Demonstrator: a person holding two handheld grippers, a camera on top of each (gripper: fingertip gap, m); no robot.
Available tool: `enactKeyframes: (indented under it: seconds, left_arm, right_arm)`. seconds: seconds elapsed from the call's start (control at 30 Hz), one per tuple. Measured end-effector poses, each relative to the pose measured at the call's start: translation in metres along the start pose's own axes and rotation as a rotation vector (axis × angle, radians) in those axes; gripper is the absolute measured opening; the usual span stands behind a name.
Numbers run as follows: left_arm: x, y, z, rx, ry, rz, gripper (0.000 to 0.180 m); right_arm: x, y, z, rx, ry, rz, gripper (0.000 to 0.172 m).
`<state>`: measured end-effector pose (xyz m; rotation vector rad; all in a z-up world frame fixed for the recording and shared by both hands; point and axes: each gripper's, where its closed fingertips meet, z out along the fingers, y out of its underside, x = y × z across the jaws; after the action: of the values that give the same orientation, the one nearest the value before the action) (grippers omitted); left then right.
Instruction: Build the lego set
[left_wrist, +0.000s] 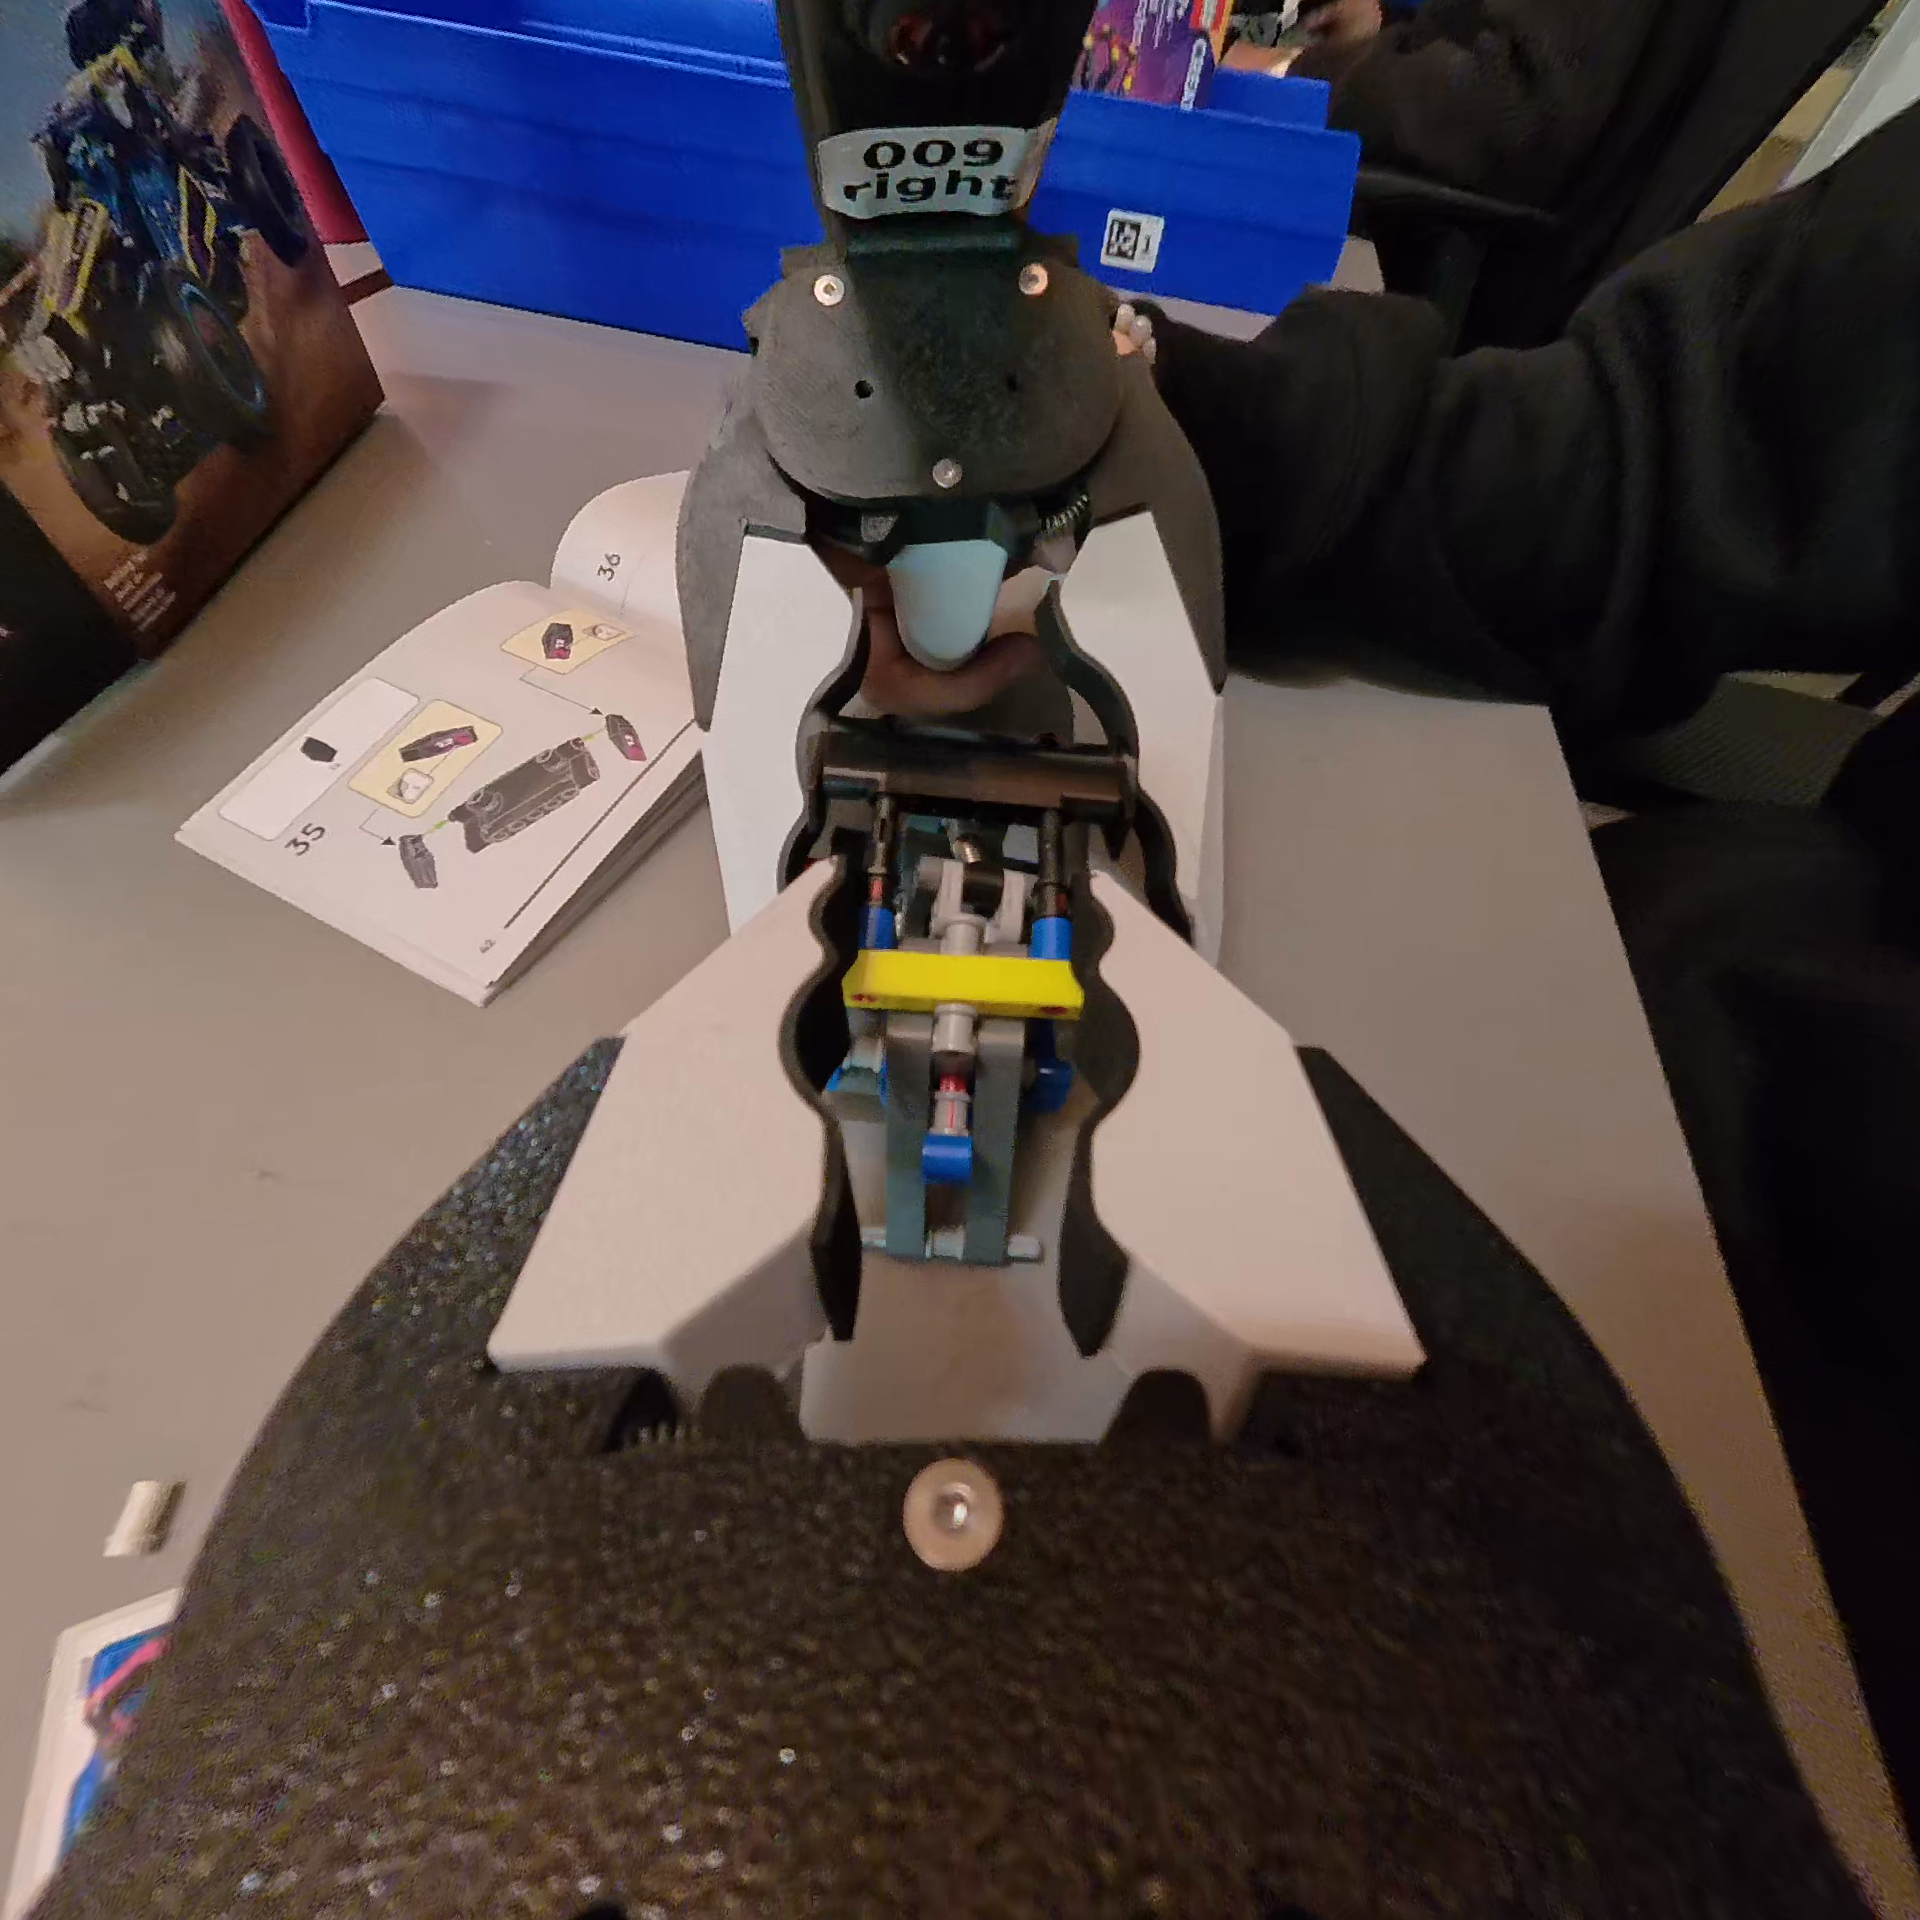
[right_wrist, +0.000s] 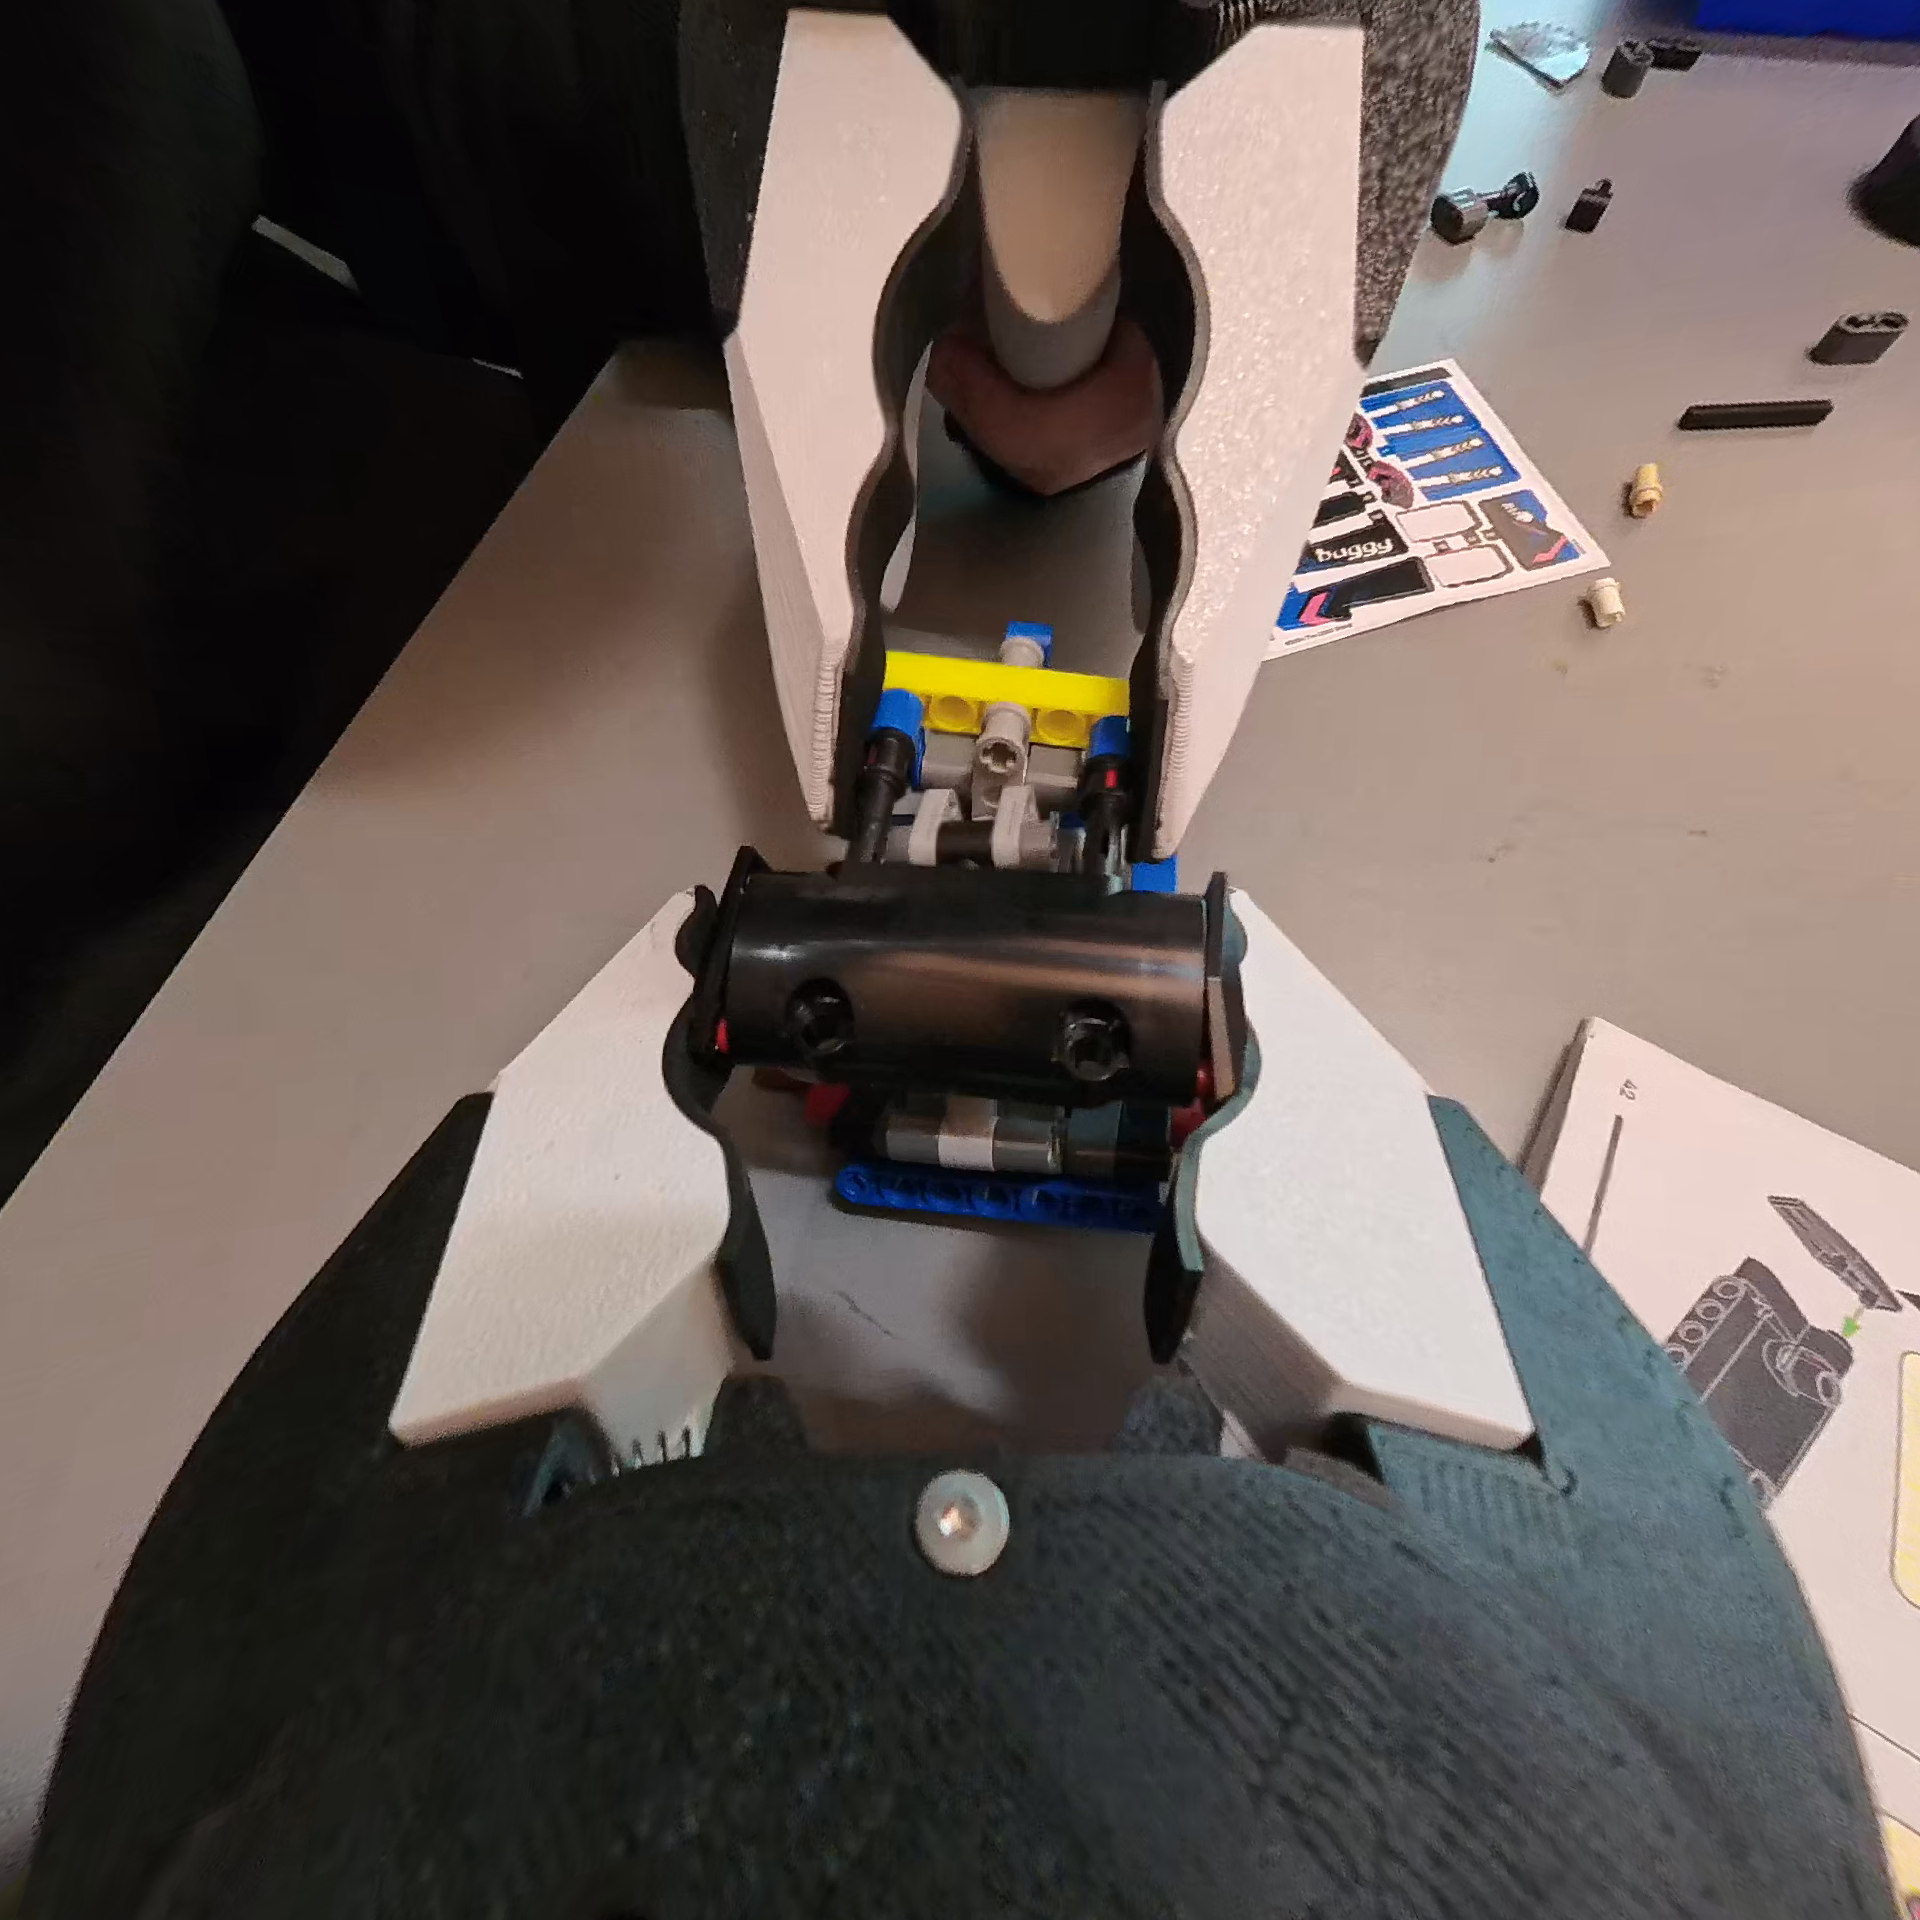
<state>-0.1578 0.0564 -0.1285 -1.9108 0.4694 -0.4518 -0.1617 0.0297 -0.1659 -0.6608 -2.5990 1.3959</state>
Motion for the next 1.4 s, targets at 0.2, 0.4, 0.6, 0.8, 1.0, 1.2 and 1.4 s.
enactKeyframes:
  seconds: [0.2, 0.4, 0.6, 0.8, 1.0, 1.2, 1.4]
  left_arm:
    - [-0.002, 0.001, 0.0, -0.007, -0.039, 0.057, 0.038]
    - [-0.001, 0.001, -0.001, -0.011, -0.048, 0.114, 0.038]
    - [-0.002, 0.0, 0.0, -0.017, -0.064, 0.15, 0.038]
    - [-0.002, -0.001, 0.001, -0.016, -0.069, 0.177, 0.038]
    - [-0.002, 0.0, 0.001, -0.016, -0.07, 0.181, 0.038]
    - [-0.003, -0.001, 0.001, 0.004, -0.059, 0.125, 0.039]
    - [-0.005, -0.006, -0.014, 0.043, -0.023, 0.058, 0.05]
  right_arm:
    - [0.002, 0.001, 0.001, -0.009, -0.001, 0.018, 0.091]
    - [0.001, -0.001, 0.001, -0.002, -0.003, 0.045, 0.091]
    - [0.005, 0.003, -0.002, -0.074, 0.048, -0.029, 0.091]
    - [0.003, 0.008, -0.004, -0.143, 0.012, -0.04, 0.091]
    - [0.001, 0.015, -0.004, -0.219, -0.043, -0.032, 0.091]
    - [0.003, 0.012, -0.002, -0.152, -0.024, -0.004, 0.091]
    - [0.003, 0.006, -0.001, -0.114, -0.029, 0.008, 0.091]
